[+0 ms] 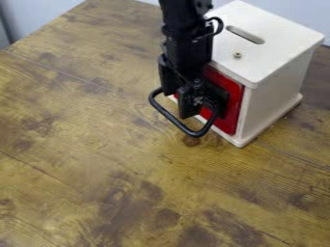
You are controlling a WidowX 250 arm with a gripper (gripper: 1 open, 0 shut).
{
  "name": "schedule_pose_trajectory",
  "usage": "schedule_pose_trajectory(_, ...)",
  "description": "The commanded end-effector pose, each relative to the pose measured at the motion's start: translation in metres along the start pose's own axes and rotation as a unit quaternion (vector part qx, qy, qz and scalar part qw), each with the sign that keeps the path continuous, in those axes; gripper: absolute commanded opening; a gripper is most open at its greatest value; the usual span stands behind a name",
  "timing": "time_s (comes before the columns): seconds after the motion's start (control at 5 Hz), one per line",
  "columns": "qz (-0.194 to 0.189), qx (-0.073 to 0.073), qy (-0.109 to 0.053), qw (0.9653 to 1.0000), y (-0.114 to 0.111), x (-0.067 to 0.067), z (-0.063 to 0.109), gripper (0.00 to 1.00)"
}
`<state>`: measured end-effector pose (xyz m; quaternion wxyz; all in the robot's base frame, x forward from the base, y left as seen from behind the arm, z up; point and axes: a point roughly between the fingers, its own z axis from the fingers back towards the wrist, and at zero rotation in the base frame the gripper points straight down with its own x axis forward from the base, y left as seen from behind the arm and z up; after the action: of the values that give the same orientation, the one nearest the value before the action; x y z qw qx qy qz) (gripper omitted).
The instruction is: Close the drawer
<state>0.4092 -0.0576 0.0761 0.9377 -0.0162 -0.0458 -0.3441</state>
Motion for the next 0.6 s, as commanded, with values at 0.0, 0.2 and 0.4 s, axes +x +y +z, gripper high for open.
schedule_pose_trajectory(0.0, 0.012, 0.031, -0.046, 0.9984, 0.0064, 0.0015, 0.0348, 1.00)
schedule_pose_trajectory(0.2, 0.021, 0.029, -0.045, 0.9984, 0.0074, 0.0009, 0.0290, 1.00)
schedule_pose_trajectory(0.4, 0.049, 0.026, -0.042, 0.9976, 0.0101, -0.0009, 0.0328, 1.00)
